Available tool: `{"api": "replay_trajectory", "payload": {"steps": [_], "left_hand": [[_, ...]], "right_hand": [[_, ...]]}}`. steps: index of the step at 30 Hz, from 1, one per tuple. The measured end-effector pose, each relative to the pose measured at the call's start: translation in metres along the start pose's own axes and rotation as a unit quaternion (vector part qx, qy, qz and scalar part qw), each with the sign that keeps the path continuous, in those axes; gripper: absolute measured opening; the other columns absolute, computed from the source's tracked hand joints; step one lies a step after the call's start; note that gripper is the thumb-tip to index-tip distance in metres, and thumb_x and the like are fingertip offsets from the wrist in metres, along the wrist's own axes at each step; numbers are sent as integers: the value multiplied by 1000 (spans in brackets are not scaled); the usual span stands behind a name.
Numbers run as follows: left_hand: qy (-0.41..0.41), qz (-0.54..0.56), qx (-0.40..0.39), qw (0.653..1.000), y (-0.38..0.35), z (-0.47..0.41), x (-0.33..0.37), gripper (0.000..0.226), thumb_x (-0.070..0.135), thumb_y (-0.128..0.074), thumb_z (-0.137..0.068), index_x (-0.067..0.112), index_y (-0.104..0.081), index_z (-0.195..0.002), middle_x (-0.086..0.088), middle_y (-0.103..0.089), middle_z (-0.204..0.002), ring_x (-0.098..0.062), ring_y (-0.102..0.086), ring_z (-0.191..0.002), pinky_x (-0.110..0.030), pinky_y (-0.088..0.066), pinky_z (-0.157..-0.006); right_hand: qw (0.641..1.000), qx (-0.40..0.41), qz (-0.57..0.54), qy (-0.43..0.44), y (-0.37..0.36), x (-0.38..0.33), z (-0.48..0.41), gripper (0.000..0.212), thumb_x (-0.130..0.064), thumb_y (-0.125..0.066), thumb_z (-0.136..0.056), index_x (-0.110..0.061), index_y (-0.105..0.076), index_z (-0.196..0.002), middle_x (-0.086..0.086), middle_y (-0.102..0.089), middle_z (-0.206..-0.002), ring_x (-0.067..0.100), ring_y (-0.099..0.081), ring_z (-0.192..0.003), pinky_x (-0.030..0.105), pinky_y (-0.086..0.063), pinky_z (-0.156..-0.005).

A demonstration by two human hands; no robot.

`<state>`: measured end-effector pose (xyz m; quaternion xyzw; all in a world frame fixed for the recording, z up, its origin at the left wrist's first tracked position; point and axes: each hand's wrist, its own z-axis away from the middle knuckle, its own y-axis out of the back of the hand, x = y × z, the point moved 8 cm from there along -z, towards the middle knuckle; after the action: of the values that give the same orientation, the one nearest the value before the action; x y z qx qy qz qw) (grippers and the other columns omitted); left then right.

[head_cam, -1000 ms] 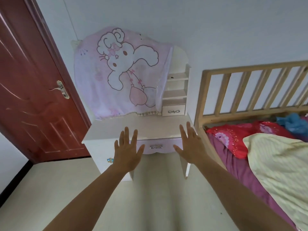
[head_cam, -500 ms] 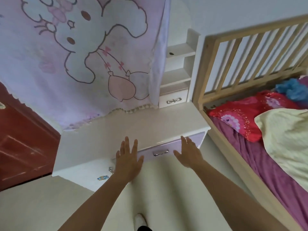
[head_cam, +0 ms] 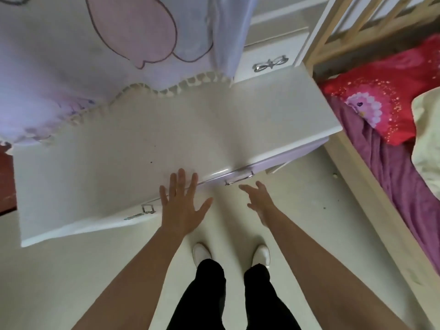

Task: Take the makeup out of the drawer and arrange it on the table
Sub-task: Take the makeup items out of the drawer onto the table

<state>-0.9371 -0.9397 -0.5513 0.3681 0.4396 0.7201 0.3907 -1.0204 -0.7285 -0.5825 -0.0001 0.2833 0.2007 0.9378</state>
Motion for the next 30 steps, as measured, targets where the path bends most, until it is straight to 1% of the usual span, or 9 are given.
{"api": "replay_trajectory", "payload": {"steps": [4, 6, 9, 12, 15, 19, 26, 28, 30], "left_hand": [[-28, -24, 49, 998, -1, -2, -3, 79, 71, -29, -88, 32, -22, -156, -4, -9, -166, -26, -9, -152, -53, -10, -120], [-27, -26, 63, 997, 0, -3, -3, 78, 69, -33, -87, 30, -27, -155, -6, -15, -165, -28, -13, -152, -54, -15, -119], [-18, -28, 64, 997, -5, -3, -4, 76, 66, -32, -89, 31, -25, -155, -5, -12, -165, -28, -10, -152, -55, -15, -120], [-13, -38, 65, 997, -7, -4, -5, 76, 66, -30, -90, 32, -20, -156, -5, -7, -166, -27, -6, -153, -54, -11, -121], [-7, -36, 69, 997, -8, -3, -4, 74, 66, -29, -91, 32, -18, -157, -5, -6, -166, -27, -5, -153, -54, -10, -121], [-6, -36, 80, 996, -9, -2, -4, 71, 64, -28, -94, 30, -19, -157, -6, -6, -166, -29, -4, -153, -55, -8, -121], [-3, -44, 100, 994, -20, 0, 1, 75, 65, -25, -96, 29, -3, -158, -7, 7, -166, -30, 8, -152, -58, -1, -120], [0, -44, 93, 995, -22, -2, 2, 80, 69, -25, -94, 29, 3, -158, -8, 12, -165, -30, 12, -151, -58, 3, -120], [9, -21, 93, 995, -23, -1, 6, 83, 70, -26, -94, 26, 5, -158, -12, 13, -165, -32, 14, -151, -58, 5, -119]], "right_hand": [[965, -50, -256, -10, -29, -9, -32, 63, -59, -72, -75, -27, -57, -128, 3, -53, -125, 23, -51, -121, 41, -38, -111], [950, -52, -308, -9, -38, -17, -42, 56, -66, -69, -78, -24, -62, -114, 0, -62, -108, 22, -62, -108, 37, -48, -99], [949, -13, -316, -22, -39, -16, -53, 84, -79, -79, -48, -20, -56, -104, -2, -54, -83, 20, -59, -88, 34, -52, -83], [953, -26, -302, -18, -40, -15, -56, 89, -83, -78, -37, -23, -56, -99, -3, -54, -82, 18, -57, -87, 31, -47, -83], [956, -55, -289, -10, -41, -11, -55, 71, -85, -72, -45, -30, -58, -88, -5, -57, -86, 14, -58, -86, 28, -44, -77], [958, -43, -284, -8, -35, 6, -59, 79, -87, -60, -60, -26, -56, -110, -7, -56, -101, 11, -61, -89, 32, -36, -91], [938, -54, -339, -53, -20, 52, -58, 84, -87, -60, -66, -14, -55, -107, 0, -57, -104, 16, -61, -92, 30, -40, -82], [952, -59, -298, -45, -20, 52, -54, 85, -79, -68, -63, -17, -52, -119, -2, -57, -104, 13, -59, -90, 30, -40, -83], [956, -55, -284, -45, -17, 52, -51, 61, -58, -72, -71, -17, -50, -110, -2, -55, -90, 12, -57, -82, 29, -40, -80]]}}
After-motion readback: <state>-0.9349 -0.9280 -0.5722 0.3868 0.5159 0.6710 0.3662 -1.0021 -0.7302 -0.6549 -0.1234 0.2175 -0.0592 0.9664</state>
